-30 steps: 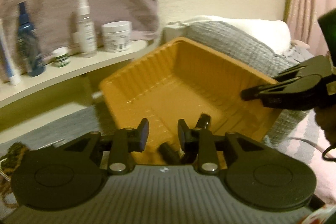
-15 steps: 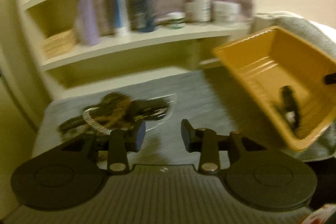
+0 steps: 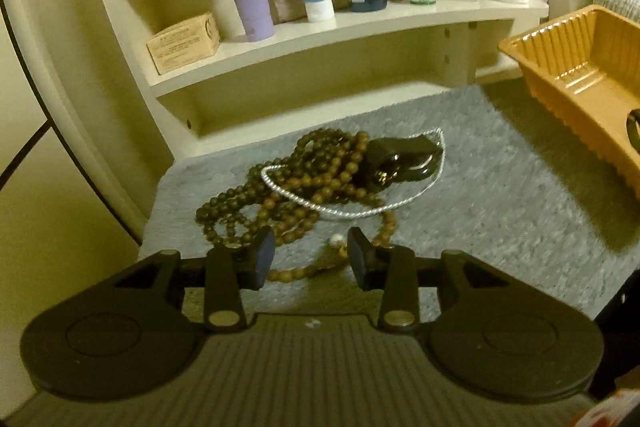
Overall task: Organize jewelry
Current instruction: 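Move the left tool to the brown bead strand and grasp it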
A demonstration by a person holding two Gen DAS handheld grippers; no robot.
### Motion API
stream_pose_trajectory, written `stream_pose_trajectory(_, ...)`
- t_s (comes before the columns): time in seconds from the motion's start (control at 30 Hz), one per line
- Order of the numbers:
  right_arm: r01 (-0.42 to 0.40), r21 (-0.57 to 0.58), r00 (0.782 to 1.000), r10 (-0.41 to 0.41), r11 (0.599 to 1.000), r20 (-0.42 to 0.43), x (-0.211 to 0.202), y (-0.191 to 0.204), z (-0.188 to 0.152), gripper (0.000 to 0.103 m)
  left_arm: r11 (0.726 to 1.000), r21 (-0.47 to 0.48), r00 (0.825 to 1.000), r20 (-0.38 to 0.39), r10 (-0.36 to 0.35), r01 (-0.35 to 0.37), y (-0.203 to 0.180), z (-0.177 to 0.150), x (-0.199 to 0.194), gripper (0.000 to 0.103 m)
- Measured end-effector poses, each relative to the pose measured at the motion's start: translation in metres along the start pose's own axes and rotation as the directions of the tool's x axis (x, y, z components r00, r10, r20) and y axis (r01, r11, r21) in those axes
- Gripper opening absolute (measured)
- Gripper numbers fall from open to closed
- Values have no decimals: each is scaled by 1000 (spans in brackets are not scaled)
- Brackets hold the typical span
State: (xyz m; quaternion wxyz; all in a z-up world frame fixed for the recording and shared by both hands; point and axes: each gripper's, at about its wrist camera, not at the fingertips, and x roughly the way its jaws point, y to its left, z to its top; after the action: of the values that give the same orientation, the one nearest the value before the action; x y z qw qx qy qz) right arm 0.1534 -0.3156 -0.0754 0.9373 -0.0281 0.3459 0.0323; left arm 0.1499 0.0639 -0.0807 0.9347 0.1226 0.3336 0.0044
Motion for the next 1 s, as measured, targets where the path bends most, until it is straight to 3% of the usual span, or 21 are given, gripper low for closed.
stream_pose_trajectory(0.3, 1, -3, 1000, -1, 1000, -7, 2, -1, 0, 3, 998, 2, 998, -30, 62, -62, 21, -3, 15, 36)
stream_pose_trajectory(0.37, 1, -3, 1000, -1, 1000, -7, 2, -1, 0, 3, 998, -4, 997, -40, 65, -65, 25, -3, 20, 30)
stream_pose_trajectory(0.63, 2, -4, 1000, -2, 1000, -9, 4, -2, -1, 3, 999, 12, 997, -60, 38, -37, 29, -4, 31, 23)
stream_pose_trajectory(0.77, 3, -3, 1000, -3, 1000, -9, 5, -2, -1, 4, 1000, 20, 997, -82, 1, 0, 28, 0, 33, 6)
stream_pose_trajectory(1.0, 1, 0, 1000, -1, 1000, -8, 5, -3, -2, 4, 996, 87, 997, -76, 19, -12, 25, 2, 16, 6)
